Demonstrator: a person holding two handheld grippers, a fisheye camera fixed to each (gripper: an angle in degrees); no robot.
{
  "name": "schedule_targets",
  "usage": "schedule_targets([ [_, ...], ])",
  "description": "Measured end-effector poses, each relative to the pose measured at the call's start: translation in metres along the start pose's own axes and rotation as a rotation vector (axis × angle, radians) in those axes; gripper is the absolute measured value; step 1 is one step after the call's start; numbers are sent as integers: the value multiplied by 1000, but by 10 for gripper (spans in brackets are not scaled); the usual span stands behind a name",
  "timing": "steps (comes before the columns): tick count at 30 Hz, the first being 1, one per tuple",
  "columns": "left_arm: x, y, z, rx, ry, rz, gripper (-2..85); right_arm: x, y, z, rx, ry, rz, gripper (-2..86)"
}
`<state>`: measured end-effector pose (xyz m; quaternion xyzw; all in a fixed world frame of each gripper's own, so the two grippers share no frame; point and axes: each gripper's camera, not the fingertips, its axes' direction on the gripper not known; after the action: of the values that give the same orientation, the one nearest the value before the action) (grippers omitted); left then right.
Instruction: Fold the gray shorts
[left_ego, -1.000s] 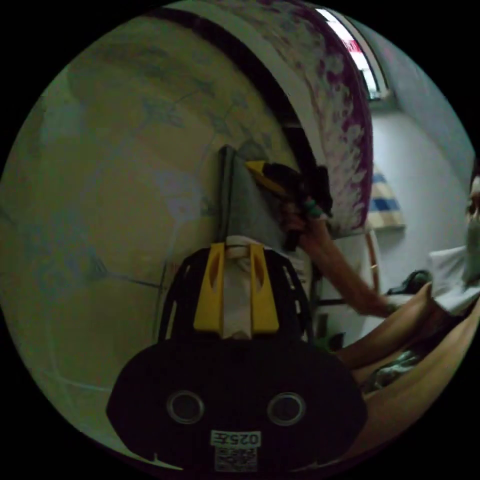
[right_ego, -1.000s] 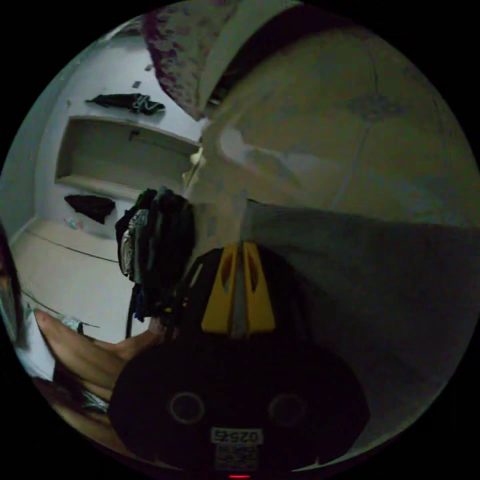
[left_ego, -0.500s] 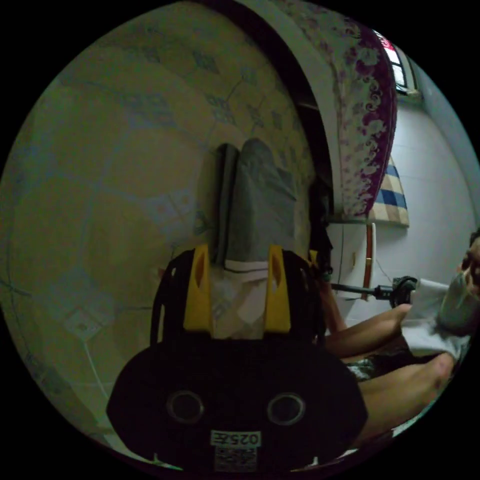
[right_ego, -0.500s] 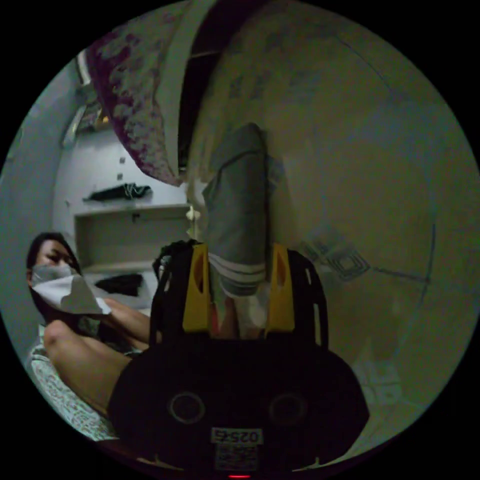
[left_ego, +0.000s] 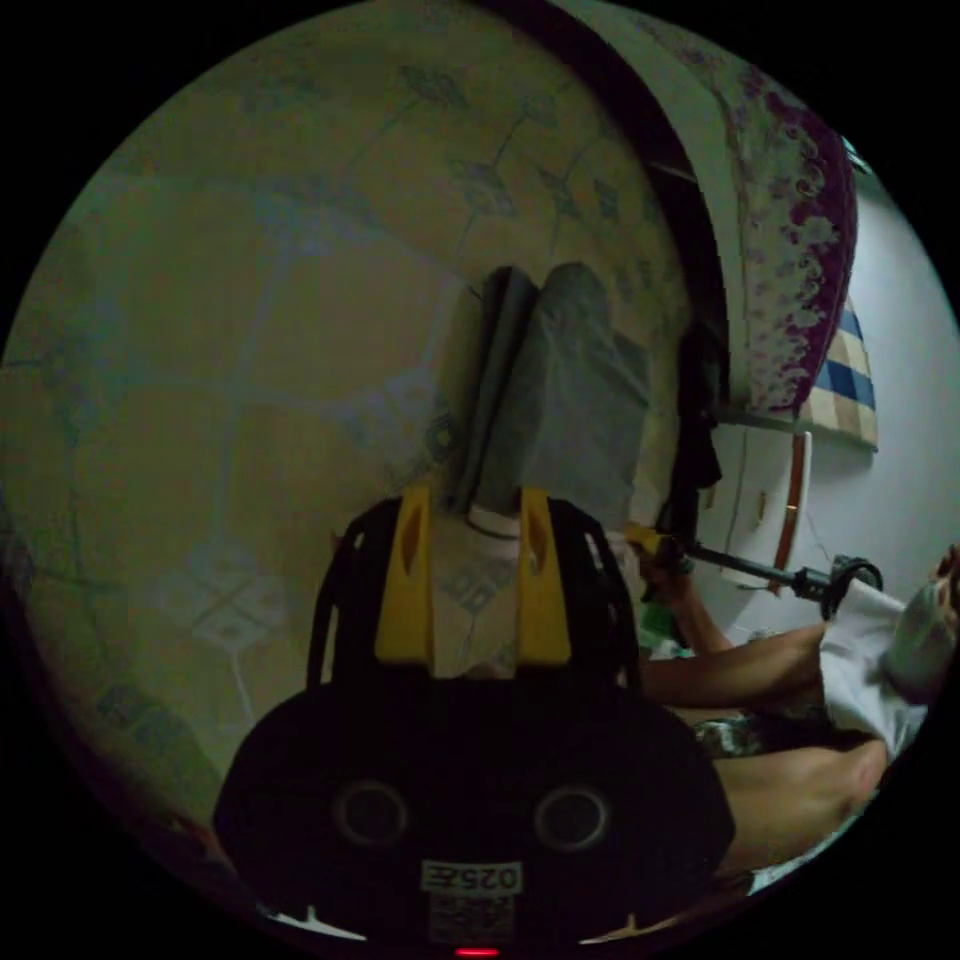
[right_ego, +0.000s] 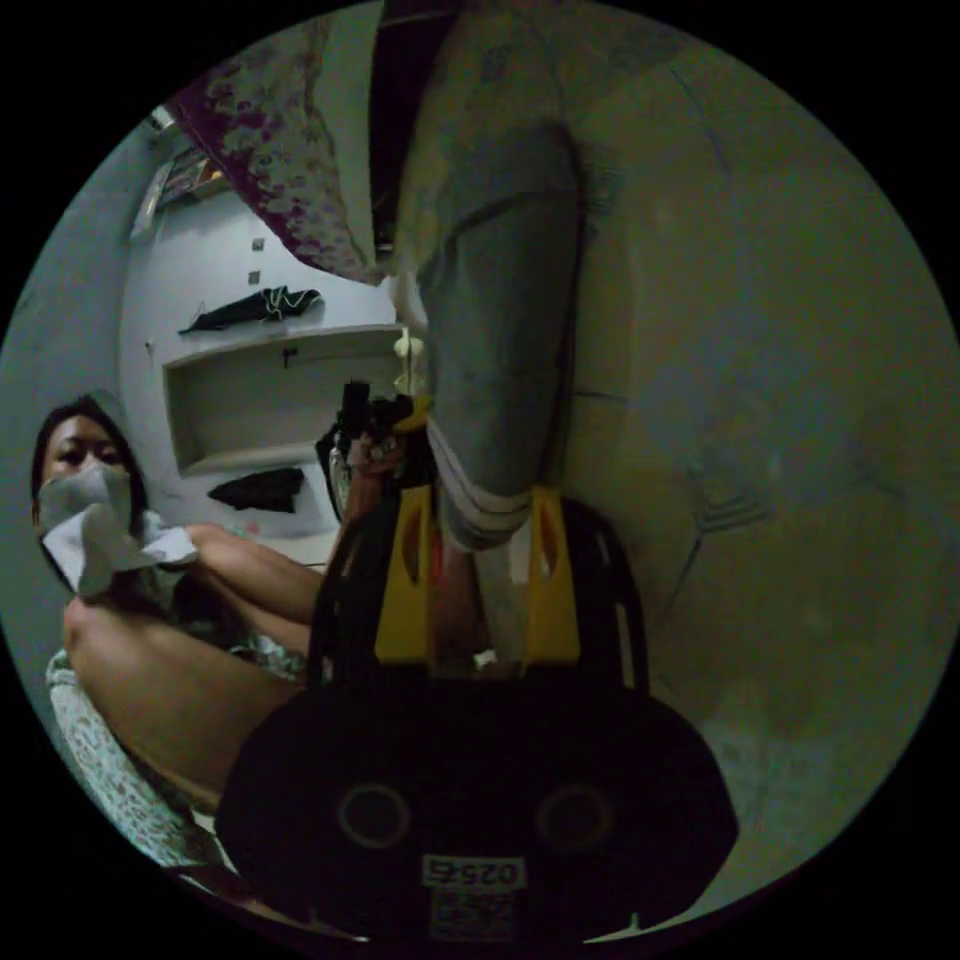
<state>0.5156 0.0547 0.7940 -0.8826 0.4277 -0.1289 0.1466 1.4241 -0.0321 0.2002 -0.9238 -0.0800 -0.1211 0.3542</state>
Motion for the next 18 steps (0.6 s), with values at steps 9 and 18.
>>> schedule_targets([
  [9,62,61,63,-73,188,8,96,-90,-127,-33,-7,590,-620,132],
  [18,90,34,147,-209,294,-54,76,-85,-220,41,-424,585,-658,62],
])
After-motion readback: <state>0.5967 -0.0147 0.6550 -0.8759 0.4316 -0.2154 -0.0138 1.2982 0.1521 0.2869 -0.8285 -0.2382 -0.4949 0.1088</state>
